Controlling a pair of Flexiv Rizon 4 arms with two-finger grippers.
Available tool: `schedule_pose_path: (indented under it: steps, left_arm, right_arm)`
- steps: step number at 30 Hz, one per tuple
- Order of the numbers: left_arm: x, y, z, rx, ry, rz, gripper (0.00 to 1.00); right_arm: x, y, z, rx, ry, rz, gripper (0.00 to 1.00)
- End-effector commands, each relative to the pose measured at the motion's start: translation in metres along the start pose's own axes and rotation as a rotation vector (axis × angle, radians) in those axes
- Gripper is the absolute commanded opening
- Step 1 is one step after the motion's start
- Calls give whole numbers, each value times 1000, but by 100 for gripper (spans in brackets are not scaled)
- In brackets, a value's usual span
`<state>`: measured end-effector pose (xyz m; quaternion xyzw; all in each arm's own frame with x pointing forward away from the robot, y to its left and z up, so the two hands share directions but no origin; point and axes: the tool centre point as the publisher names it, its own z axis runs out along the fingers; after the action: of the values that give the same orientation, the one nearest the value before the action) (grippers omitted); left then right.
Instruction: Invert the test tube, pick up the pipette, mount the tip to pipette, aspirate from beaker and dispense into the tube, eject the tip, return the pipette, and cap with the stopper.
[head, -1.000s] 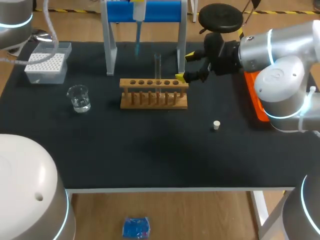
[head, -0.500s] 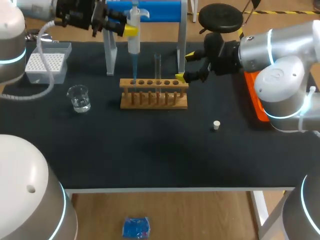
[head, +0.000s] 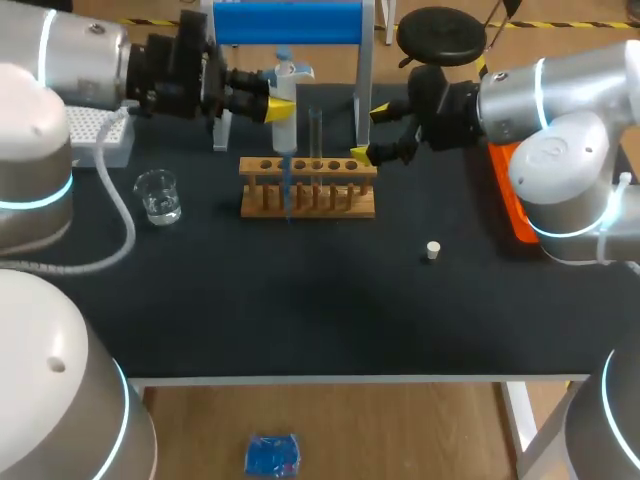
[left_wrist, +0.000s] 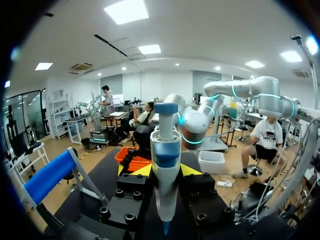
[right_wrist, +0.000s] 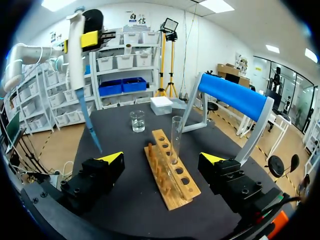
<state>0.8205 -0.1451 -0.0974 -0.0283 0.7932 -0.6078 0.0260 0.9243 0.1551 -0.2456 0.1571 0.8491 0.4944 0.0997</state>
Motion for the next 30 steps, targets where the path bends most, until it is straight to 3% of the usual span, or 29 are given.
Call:
schedule_pose_path:
  steps: [1, 11, 30]
  left_arm:
    - [13, 0, 8, 11, -181, -3, 0]
    - [13, -1, 26, 10, -215, 8, 0]
    - [7, 12, 41, -22, -142, 2, 0]
  right_arm:
    - [0, 0, 0, 0, 1, 0, 100]
    - [0, 0, 0, 0, 1, 0, 100]
    - [0, 0, 0, 0, 1, 0, 100]
